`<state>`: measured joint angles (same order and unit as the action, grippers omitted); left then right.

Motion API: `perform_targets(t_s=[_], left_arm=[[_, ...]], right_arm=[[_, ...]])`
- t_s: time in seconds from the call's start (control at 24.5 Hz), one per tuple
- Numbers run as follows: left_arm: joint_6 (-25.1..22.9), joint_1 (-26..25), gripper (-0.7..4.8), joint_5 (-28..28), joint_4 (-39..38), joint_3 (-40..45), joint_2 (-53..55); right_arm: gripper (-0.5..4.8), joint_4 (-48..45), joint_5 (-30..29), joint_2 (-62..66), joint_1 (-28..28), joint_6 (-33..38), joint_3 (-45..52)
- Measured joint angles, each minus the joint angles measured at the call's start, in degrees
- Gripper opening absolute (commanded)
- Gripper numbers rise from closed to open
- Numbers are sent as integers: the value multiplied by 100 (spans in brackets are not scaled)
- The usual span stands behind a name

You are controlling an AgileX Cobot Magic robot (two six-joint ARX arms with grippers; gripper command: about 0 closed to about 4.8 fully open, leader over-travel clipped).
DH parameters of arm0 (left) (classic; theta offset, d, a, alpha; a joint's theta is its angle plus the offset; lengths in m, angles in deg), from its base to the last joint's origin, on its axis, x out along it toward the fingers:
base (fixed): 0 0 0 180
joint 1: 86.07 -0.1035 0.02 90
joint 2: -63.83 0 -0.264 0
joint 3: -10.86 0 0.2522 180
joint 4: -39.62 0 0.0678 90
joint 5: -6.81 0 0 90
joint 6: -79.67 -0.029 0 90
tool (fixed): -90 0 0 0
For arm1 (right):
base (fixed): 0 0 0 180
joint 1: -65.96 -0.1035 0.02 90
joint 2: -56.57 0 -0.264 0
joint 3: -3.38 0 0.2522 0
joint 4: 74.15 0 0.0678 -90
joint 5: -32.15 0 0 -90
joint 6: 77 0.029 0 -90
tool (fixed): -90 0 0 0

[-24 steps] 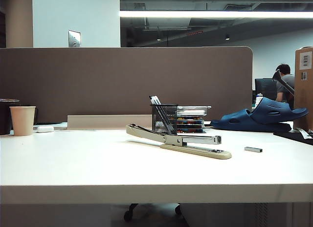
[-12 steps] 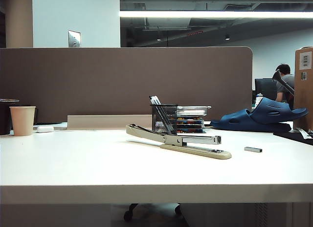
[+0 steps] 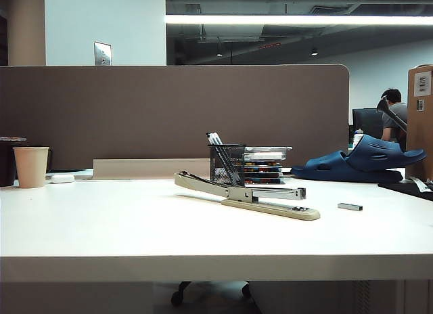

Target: Pick up a set of staples and put them into the open stapler.

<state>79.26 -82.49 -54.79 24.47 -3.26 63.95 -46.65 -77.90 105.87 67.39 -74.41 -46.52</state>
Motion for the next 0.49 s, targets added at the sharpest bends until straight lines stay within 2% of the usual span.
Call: perform_targets(t_s=[0.16,0.2,0.25,0.37,0.49], left_arm=[[0,0,-6,2,-13,0,0],[0,0,-6,2,-13,0,0],[0,0,-6,2,-13,0,0],[0,0,-6,2,-15,0,0],[0,0,-6,2,-15,0,0]], right_arm=[[3,114,-129,1370,-15,-59,-979],[8,317,-214,1904,-52,-262,-1392],[25,433,-234,2116,-76,-365,-1572],[118,881,-273,2837,-199,-704,-2177],[150,1106,-271,3438,-232,-837,-2656]])
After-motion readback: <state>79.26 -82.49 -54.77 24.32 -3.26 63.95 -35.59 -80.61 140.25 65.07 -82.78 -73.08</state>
